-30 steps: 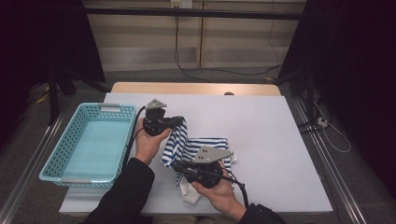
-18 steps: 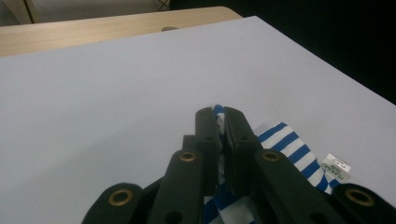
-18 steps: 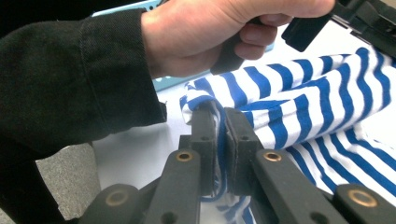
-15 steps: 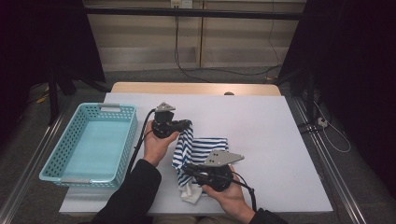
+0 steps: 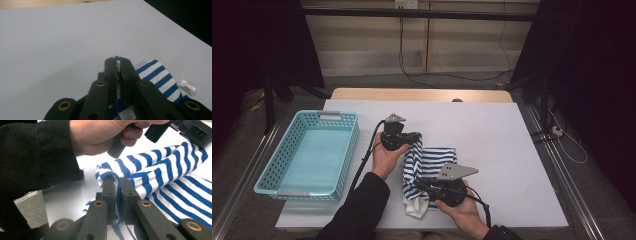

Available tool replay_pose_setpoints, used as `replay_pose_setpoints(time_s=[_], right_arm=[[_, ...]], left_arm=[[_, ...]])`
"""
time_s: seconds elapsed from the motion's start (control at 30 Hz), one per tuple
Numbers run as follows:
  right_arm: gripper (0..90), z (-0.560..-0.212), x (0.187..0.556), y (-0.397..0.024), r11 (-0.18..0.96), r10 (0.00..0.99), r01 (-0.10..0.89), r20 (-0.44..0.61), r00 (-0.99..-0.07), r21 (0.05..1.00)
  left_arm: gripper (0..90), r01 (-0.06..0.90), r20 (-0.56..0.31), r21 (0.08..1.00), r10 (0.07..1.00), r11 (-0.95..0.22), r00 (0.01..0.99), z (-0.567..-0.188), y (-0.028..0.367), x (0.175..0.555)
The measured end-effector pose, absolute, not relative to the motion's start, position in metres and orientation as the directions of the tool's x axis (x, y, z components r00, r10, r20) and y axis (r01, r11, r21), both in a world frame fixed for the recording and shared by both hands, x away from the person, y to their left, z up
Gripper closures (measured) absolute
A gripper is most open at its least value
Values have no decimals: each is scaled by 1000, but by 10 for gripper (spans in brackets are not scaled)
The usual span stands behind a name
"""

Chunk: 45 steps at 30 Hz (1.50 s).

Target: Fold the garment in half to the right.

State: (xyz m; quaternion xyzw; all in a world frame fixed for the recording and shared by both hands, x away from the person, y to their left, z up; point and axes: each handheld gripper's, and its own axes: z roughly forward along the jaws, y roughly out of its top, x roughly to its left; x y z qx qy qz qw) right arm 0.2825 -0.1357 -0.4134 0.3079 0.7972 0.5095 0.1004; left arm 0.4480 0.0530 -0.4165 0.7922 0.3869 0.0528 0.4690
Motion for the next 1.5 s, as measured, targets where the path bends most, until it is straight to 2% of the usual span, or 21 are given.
replay_pose_setpoints(time_s=[0.67,1.5], right_arm=[[835,-424,277,-151,313,610,421,159,-777,851],[831,-432,269,-173,329,636,455,162,-754,827]], left_arm=[[853,589,-328,764,627,-264,707,-436,37,449],[848,572,-314,756,592,-317,742,-447,4,448]])
